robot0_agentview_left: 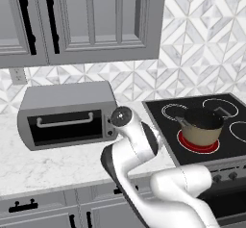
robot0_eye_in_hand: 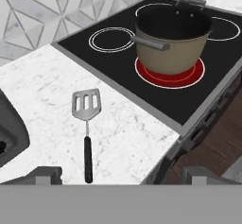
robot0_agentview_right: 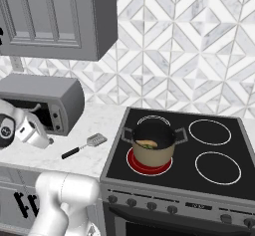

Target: Put the sweet potato and lime in the pot. Retrieve the spatula and lightly stir the vegetables in the pot.

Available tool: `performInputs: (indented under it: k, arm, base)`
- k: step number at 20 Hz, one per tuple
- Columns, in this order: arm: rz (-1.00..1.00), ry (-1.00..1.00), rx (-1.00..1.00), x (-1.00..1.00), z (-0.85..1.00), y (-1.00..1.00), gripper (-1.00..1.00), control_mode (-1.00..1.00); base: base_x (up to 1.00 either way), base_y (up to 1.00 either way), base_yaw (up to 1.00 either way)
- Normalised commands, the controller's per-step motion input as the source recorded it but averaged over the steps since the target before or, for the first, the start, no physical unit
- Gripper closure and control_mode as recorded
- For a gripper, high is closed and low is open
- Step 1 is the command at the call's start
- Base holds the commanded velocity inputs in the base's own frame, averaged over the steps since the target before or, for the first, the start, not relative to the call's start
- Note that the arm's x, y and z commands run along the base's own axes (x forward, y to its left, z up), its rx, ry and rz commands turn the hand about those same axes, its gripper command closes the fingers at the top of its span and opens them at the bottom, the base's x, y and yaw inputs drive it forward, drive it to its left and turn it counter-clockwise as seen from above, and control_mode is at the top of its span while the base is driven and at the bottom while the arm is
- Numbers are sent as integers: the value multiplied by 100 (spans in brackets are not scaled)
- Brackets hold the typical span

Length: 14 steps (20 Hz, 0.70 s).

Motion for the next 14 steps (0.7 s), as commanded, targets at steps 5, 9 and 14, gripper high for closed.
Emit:
performInputs:
  k: [5,9,14]
  arm:
    - [-14,-7,0,5,-32,35,-100,-100]
    - [-15,-3,0,31,-45,0,-100,-100]
    - [-13,0,0,34,-56,0,-100,-100]
  base:
    - [0,0,0]
    - [0,0,0]
    - [0,0,0]
